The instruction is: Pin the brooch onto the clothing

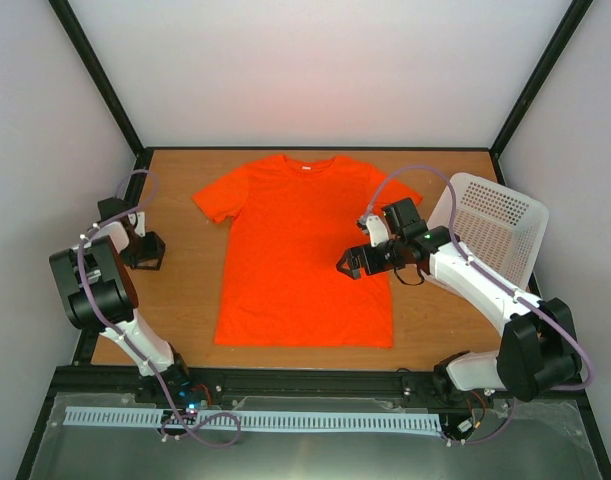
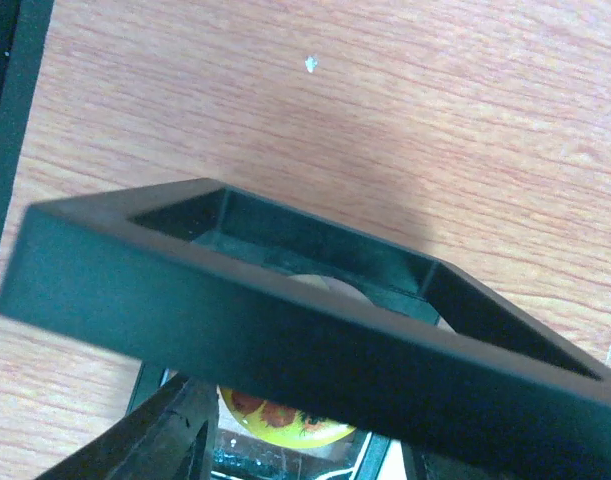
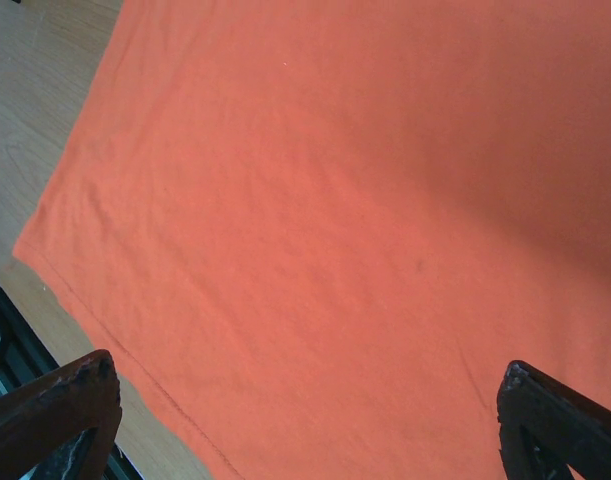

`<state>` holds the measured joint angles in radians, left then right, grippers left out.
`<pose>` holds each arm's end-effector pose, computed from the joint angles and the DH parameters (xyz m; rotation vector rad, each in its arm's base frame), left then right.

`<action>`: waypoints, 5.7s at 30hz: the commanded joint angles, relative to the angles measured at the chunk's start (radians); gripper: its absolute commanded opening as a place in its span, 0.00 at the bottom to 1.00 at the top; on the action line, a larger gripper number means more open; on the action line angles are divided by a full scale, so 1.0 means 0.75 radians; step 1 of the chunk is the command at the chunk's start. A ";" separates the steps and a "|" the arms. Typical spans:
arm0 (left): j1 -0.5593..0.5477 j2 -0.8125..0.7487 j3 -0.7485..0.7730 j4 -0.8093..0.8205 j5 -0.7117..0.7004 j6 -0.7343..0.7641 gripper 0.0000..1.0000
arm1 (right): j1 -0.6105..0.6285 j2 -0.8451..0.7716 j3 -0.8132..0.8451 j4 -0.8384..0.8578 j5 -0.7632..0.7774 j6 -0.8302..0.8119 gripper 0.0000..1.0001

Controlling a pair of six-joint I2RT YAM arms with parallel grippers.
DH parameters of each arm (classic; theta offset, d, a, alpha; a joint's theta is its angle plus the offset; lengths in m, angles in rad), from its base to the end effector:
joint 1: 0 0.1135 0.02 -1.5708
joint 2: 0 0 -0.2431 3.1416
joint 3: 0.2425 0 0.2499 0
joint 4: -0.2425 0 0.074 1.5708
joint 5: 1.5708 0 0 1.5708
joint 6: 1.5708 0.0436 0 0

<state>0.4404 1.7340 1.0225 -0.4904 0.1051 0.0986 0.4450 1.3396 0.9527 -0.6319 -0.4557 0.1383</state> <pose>0.2957 0.1343 0.1310 -0.4424 2.7230 -0.0028 0.2363 0.1339 0.2178 -0.5728 2.5744 0.7988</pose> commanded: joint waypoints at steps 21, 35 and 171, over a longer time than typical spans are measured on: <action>-0.020 0.092 0.078 -0.071 0.013 0.008 0.38 | -0.005 -0.017 0.022 -0.002 -0.001 -0.016 1.00; -0.025 0.050 0.087 -0.097 0.054 -0.041 0.22 | -0.004 -0.085 0.014 0.005 0.028 -0.021 1.00; -0.463 0.192 0.162 -0.384 -0.114 -0.288 0.66 | -0.008 -0.018 -0.003 -0.030 0.008 -0.019 1.00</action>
<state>0.0898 1.8618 1.1793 -0.7834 -0.0032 -0.1078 0.4427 1.3476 0.9535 -0.6590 -0.4484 0.1307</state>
